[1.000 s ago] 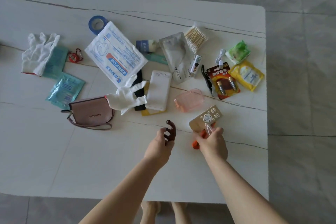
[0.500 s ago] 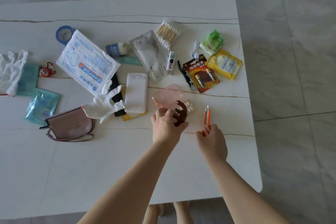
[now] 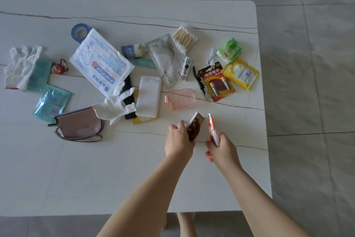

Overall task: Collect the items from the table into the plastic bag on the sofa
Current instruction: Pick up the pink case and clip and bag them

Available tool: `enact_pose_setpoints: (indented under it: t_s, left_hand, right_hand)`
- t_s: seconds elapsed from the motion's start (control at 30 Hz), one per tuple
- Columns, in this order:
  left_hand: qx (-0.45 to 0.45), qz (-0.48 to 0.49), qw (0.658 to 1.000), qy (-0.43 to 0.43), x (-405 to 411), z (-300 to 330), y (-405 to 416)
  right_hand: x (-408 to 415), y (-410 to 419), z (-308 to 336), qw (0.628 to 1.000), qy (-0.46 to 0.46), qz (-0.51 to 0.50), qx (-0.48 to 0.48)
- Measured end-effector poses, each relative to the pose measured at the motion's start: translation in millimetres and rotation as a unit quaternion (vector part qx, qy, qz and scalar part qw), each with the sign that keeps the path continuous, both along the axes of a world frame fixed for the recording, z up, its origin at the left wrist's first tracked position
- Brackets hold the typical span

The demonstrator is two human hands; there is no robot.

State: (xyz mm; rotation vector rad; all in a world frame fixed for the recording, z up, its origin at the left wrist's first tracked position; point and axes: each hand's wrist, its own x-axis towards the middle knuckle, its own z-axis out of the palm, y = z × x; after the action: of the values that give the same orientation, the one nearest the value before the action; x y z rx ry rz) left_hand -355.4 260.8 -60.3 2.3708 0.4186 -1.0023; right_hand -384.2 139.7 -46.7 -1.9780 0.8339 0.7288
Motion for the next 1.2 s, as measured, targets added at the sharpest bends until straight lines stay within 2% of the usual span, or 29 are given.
enact_pose_setpoints:
  t_s: [0.1, 0.3, 0.4, 0.53, 0.7, 0.9, 1.2]
  left_hand:
    - [-0.018, 0.046, 0.997, 0.054, -12, 4, 17]
    - [-0.104, 0.278, 0.950, 0.096, -51, 45, 70]
    - [-0.166, 0.410, 0.893, 0.083, -69, 74, 101]
    - [-0.192, 0.506, 0.840, 0.042, -88, 121, 141]
    - [-0.219, 0.597, 0.772, -0.011, -115, 186, 190]
    - [-0.244, 0.692, 0.673, -0.088, -173, 265, 253]
    - [-0.209, 0.813, 0.494, -0.227, -285, 352, 333]
  right_hand:
    - [2, 9, 11, 0.999, 0.000, 0.034, 0.016]
    - [0, 42, 45, 0.996, 0.016, 0.067, 0.050]
    - [-1, 67, 72, 0.990, 0.015, 0.130, 0.061]
    - [-1, 111, 112, 0.978, -0.004, 0.196, 0.071]
    - [-5, 174, 163, 0.957, 0.002, 0.262, 0.121]
    - [-26, 251, 235, 0.915, -0.004, 0.346, 0.205]
    - [-93, 381, 327, 0.795, 0.013, 0.548, 0.261]
